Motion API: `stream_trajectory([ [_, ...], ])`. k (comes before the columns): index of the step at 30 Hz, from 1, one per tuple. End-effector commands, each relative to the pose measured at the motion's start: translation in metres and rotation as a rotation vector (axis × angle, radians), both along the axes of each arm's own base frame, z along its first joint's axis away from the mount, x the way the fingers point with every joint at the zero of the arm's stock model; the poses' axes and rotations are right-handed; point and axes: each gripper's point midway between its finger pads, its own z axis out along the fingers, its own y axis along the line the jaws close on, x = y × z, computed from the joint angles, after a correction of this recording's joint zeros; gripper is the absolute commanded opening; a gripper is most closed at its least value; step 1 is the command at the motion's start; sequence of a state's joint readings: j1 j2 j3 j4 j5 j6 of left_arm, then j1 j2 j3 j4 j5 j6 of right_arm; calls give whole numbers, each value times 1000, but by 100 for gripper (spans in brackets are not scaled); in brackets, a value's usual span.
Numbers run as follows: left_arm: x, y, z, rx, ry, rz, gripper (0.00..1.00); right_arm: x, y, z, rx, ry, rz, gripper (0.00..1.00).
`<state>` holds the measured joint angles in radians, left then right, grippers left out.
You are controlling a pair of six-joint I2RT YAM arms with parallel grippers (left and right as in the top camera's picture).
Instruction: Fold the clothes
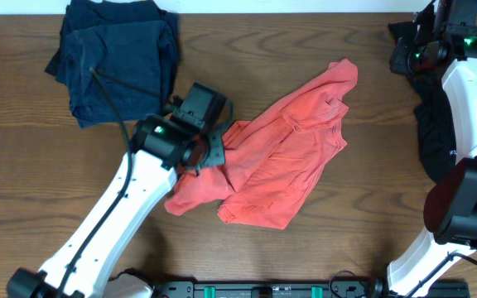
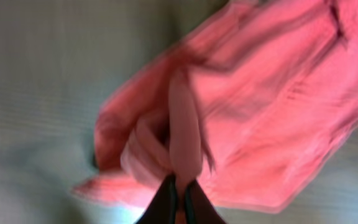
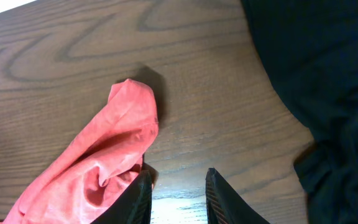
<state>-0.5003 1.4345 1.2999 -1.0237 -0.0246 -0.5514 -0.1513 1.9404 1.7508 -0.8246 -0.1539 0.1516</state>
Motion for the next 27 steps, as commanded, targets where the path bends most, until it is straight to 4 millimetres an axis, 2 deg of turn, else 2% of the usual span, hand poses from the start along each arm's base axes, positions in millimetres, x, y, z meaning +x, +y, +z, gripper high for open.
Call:
stream_trajectory([
  [1,26,15,-7,116,-80,65,6,1,-2,-3,-1,5,7,27],
  [6,42,18,-8,108,-116,95,6,-2,-1,-5,1,19,7,27],
  [21,50,65,-3,124,-107,210,6,-2,0,-5,0,18,18,29],
  [24,48,70,7,113,-132,222,6,-6,11,-8,32,29,70,31],
  [27,47,73,19,100,-169,232,6,-13,32,-21,82,59,129,31],
])
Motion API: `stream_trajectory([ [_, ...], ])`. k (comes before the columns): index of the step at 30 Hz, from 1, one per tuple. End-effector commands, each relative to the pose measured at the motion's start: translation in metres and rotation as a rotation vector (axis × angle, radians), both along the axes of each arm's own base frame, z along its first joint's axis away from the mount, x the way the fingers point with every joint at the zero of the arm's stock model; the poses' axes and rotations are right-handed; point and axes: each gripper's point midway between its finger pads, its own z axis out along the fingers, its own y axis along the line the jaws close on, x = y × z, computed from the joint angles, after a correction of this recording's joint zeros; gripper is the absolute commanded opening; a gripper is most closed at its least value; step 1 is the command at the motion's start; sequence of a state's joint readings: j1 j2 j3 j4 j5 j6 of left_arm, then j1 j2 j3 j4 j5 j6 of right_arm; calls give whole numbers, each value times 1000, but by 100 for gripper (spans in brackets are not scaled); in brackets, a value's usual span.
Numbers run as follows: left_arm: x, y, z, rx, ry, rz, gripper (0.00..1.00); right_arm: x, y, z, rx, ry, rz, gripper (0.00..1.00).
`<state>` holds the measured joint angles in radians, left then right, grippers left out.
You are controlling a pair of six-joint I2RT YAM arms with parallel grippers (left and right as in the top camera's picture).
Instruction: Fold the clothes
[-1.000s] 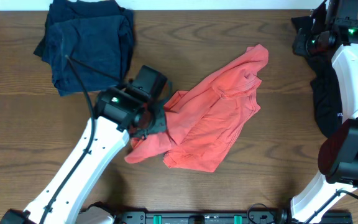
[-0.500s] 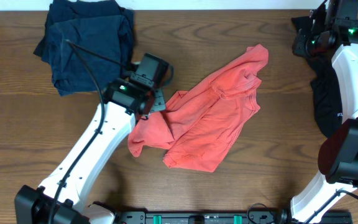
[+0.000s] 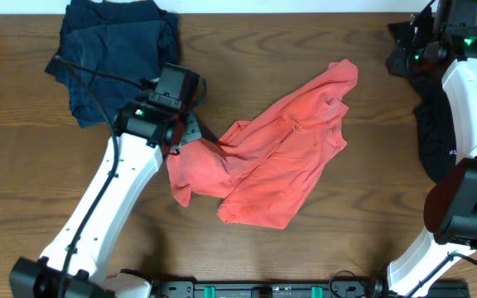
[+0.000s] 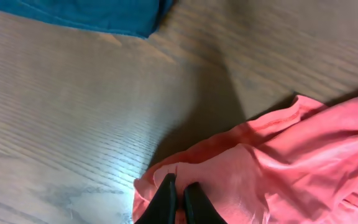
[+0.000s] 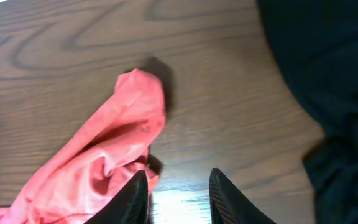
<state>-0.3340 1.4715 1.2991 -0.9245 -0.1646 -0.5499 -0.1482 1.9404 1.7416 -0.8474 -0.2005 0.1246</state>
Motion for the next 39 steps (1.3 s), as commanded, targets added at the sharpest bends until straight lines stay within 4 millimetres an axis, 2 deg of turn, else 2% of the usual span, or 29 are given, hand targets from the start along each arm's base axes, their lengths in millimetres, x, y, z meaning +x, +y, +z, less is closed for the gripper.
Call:
stream_trajectory([
  [1,-2,10,22,8,-71,18,6,-11,27,-22,60,54,89,31],
  [8,-1,13,30,13,-104,25,6,-44,56,-76,101,179,137,34],
  [17,0,15,30,29,-109,22,6,-49,74,-114,110,141,180,34],
  [27,0,15,31,29,-110,22,6,-44,85,-139,96,39,209,34],
  [39,0,15,31,29,-109,22,6,-43,80,-145,59,32,191,33],
])
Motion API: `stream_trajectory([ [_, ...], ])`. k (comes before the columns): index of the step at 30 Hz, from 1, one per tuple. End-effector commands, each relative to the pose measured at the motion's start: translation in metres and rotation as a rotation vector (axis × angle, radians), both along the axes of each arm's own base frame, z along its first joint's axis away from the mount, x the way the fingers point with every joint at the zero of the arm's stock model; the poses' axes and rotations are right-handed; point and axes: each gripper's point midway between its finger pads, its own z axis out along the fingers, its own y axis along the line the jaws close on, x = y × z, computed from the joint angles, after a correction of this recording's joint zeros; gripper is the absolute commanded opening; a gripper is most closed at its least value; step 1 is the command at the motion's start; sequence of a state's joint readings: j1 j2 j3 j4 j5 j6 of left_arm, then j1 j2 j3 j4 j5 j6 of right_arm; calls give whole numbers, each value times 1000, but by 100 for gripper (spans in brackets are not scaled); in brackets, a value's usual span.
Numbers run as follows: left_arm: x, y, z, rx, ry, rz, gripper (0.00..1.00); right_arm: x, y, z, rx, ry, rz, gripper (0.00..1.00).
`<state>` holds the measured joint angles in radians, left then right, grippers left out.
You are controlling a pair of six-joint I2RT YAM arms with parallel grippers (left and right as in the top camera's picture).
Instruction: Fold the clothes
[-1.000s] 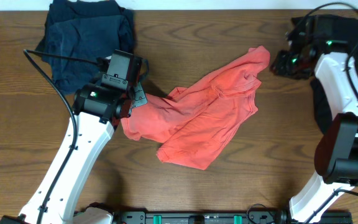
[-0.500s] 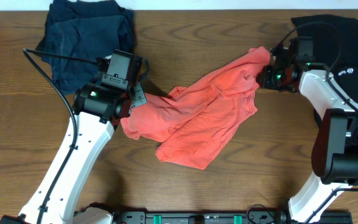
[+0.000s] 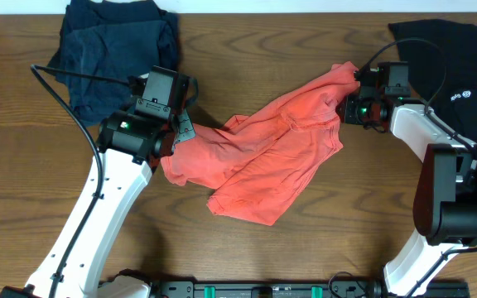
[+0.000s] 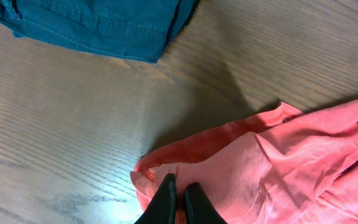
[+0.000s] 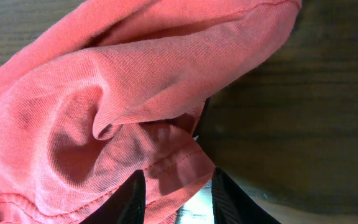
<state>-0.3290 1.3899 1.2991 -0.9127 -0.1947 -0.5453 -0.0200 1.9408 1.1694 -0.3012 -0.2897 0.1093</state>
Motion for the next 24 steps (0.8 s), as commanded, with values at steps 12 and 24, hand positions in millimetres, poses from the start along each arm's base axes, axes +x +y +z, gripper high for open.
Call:
stream_trajectory([
  [12,1,7,2,32,-9,10,6,2,1,-28,-7,23,-5,30],
  [24,1,7,2,32,-9,10,6,10,-13,-14,-2,-14,-46,1],
])
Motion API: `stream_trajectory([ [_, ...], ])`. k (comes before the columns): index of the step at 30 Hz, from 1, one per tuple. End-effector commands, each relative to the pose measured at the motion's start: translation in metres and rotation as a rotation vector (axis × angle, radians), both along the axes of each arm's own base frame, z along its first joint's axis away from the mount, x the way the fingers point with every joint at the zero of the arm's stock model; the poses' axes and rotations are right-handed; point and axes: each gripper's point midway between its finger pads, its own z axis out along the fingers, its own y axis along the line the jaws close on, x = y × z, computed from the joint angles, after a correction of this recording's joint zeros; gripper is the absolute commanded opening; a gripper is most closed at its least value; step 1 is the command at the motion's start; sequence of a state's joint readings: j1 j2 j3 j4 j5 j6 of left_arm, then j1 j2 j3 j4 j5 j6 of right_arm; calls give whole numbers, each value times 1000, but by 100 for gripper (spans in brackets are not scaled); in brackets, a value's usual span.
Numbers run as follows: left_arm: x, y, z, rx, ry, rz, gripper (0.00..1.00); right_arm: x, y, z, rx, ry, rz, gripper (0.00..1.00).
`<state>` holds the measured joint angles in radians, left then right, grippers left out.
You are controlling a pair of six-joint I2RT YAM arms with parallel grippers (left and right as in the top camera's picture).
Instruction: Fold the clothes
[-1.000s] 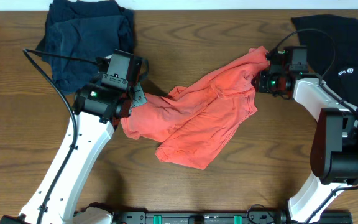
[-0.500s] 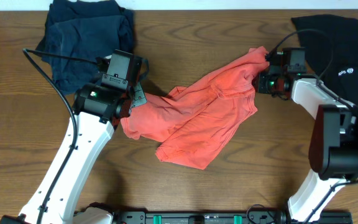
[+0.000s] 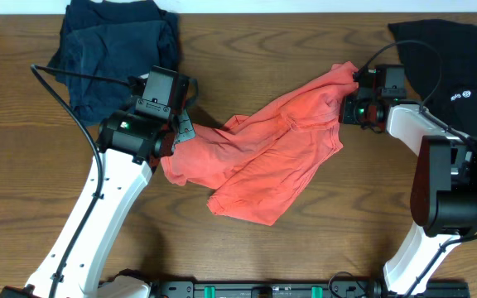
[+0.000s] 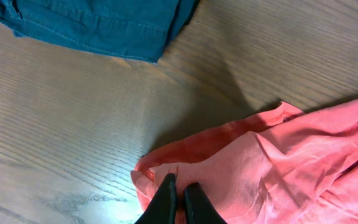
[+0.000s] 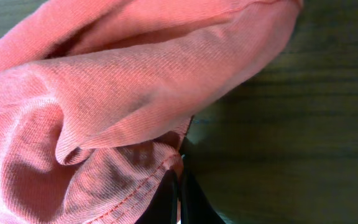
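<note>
A crumpled coral-red shirt (image 3: 272,153) lies stretched across the middle of the table. My left gripper (image 3: 180,142) is shut on its left edge (image 4: 179,180), low over the wood. At the shirt's upper right corner, my right gripper (image 3: 348,108) is shut on the stitched hem (image 5: 166,171). The cloth (image 5: 104,93) fills most of the right wrist view.
A folded dark blue garment (image 3: 114,54) sits at the back left, its edge (image 4: 92,25) in the left wrist view. A black garment (image 3: 450,66) lies at the back right, by the right arm. The table's front edge carries a black rail (image 3: 263,290).
My right gripper's fingers stood open around the shirt's upper right hem; now they are shut on it. The left gripper and the shirt have not visibly moved.
At first my left gripper held the shirt's left part near the middle while the right gripper hung open at the far right. The left then held the cloth further left and back. The right came down open at the upper right corner and now is shut on it.
</note>
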<state>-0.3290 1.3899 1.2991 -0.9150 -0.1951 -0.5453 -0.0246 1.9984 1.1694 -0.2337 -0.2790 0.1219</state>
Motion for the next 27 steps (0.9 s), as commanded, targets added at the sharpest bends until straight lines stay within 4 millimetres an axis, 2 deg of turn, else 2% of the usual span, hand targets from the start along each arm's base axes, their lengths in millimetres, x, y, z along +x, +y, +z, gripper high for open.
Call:
stream_trajectory([
  [1,1,7,2,31,-11,10,6,2,-12,9,1,-20,-34,1],
  [5,2,7,2,31,-11,9,6,7,-27,43,-2,-88,-66,1],
  [6,2,7,2,32,-12,10,6,10,-33,66,-5,-138,-77,1],
  [7,2,8,3,34,-13,12,6,11,-35,75,-7,-160,-82,1],
  [10,2,8,3,44,-13,3,6,13,-50,129,-39,-279,-120,1],
  [14,0,10,10,62,-29,-29,6,7,-80,217,-118,-474,-211,1],
  [16,1,14,20,74,-59,-17,6,-2,-94,260,-154,-568,-259,1],
  [19,2,25,43,109,-136,21,6,-18,-109,313,-194,-686,-316,1],
  [21,2,32,62,126,-199,48,6,-29,-115,340,-211,-745,-335,1],
  [23,2,38,80,135,-259,73,6,-38,-119,357,-228,-787,-343,1],
  [27,-1,47,112,137,-385,112,6,-50,-128,378,-245,-834,-375,1],
])
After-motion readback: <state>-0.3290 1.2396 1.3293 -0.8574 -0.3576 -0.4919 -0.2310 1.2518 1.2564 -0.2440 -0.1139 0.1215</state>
